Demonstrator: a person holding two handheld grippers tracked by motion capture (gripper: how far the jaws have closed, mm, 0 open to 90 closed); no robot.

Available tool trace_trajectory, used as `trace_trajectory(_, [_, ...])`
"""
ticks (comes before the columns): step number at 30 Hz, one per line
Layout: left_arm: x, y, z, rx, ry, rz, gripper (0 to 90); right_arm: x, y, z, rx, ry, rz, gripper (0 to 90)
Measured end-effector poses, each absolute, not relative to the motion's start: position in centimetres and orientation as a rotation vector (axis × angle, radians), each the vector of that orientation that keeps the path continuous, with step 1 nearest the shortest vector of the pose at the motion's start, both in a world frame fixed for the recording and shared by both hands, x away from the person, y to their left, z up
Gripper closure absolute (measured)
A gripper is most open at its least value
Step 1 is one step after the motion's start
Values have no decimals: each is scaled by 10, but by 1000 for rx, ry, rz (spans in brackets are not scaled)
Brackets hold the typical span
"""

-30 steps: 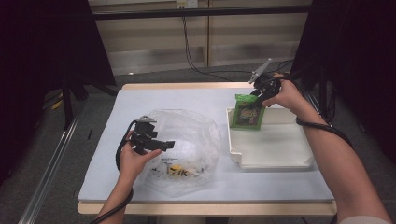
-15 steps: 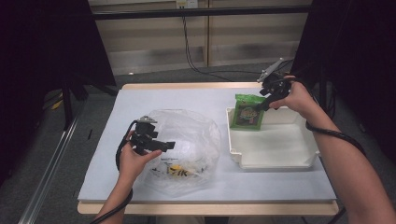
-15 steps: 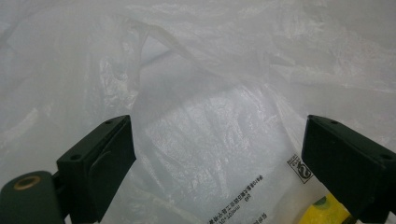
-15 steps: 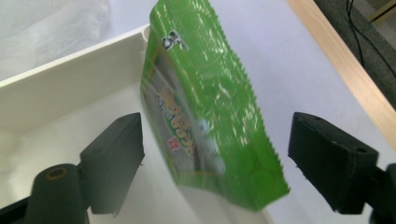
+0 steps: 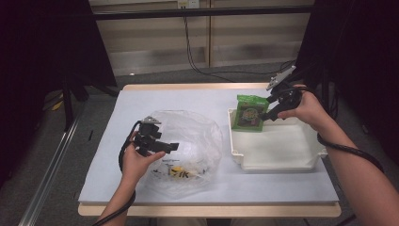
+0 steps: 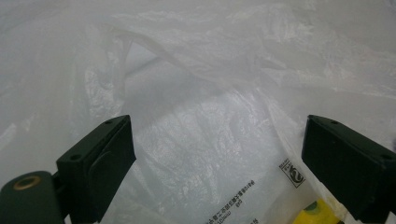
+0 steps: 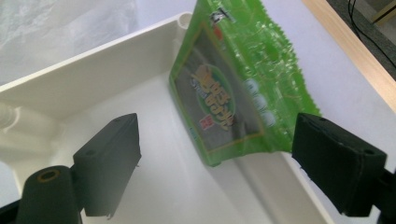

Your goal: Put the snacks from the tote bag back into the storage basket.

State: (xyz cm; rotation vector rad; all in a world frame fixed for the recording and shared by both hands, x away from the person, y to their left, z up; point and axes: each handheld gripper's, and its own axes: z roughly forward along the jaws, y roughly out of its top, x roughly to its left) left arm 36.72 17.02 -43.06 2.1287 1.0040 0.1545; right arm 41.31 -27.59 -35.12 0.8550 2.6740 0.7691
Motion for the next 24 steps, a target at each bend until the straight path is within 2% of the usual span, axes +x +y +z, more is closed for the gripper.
trace_trajectory(12, [368,166,-428,2161,973,160,95,387,-270,-361,822,2677,850,149])
trace_trajectory(24, [369,164,-427,2148,969,152,92,361,-262,-379,877,2645,988,100])
